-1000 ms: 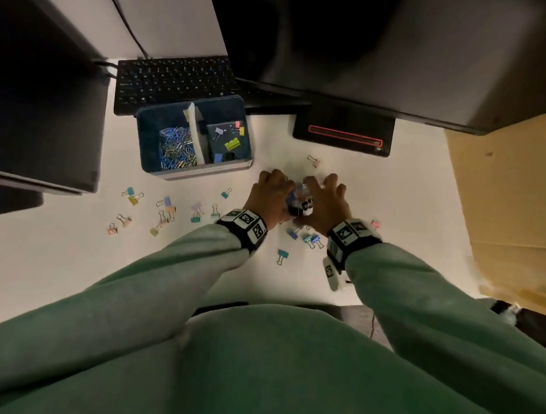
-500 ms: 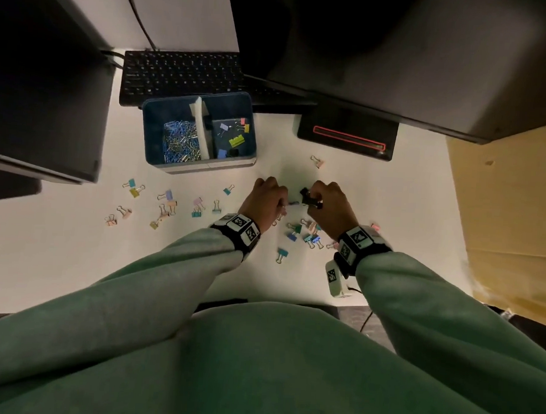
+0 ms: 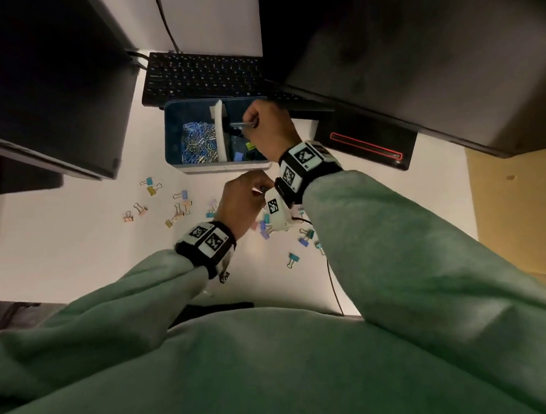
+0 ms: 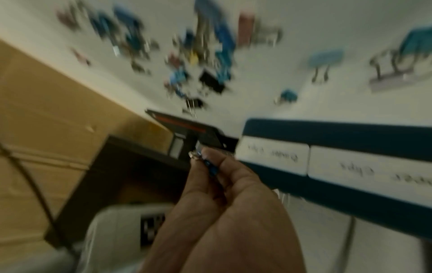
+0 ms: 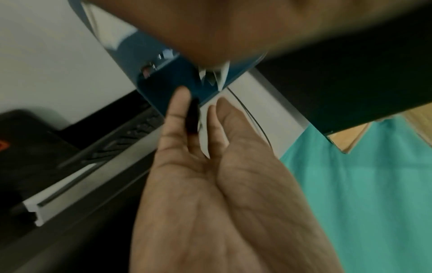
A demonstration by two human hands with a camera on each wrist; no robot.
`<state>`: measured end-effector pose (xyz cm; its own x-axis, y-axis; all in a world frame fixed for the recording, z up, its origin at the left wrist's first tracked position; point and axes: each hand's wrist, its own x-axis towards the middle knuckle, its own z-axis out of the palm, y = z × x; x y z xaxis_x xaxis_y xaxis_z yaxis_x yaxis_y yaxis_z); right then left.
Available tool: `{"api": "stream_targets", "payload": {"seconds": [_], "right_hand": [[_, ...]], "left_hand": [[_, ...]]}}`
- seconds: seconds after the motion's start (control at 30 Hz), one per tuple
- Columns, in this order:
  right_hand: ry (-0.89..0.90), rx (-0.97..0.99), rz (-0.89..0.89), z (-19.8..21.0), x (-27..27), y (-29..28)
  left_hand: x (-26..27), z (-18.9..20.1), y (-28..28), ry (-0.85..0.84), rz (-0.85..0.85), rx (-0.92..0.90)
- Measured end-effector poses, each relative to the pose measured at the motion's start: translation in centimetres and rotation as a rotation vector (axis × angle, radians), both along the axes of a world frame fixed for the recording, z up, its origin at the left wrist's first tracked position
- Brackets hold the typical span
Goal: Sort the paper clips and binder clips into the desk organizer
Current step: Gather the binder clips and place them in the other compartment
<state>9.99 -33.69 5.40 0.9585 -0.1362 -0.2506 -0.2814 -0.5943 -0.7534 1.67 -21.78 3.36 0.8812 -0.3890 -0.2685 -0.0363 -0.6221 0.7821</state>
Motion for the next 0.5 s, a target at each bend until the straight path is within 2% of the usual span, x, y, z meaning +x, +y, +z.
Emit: {"api": "stream_targets", "payload": {"seconds": [0.07, 0.13, 0.2, 0.27, 0.3, 0.4, 0.47, 0.5], "right_hand": [[-0.023, -0.008, 0.002, 0.2, 0.0, -1.1], [-0.099, -0.022, -0.078, 0.4, -1.3, -3.5], [-0.103, -0.122, -0.127, -0.5, -3.4, -6.6], [0.025, -0.289, -0.077, -2.2, -5.8, -9.4], [0.145, -0.346, -0.034, -3.2, -6.9, -10.3], [0.476, -0.391, 0.136, -4.9, -9.9, -10.7], [0.508, -0.401, 0.258, -5.6, -11.4, -9.6], [0.496, -0.421, 0.319, -5.9, -12.1, -8.8]], "left_hand": [[2.1, 1.6, 0.5, -0.061, 0.105, -0.086], [4.7, 1.8, 0.4, -0.114, 0.180, -0.113], [7.5, 1.2, 0.2, -0.167, 0.190, -0.031], [9.4, 0.6, -0.2, -0.202, 0.104, 0.056], [9.8, 0.4, -0.3, -0.219, 0.052, 0.078], [8.0, 0.2, -0.2, -0.349, -0.042, 0.138], [4.8, -0.1, 0.2, -0.362, -0.122, 0.145], [3.0, -0.7, 0.6, -0.286, -0.193, 0.180]]}}
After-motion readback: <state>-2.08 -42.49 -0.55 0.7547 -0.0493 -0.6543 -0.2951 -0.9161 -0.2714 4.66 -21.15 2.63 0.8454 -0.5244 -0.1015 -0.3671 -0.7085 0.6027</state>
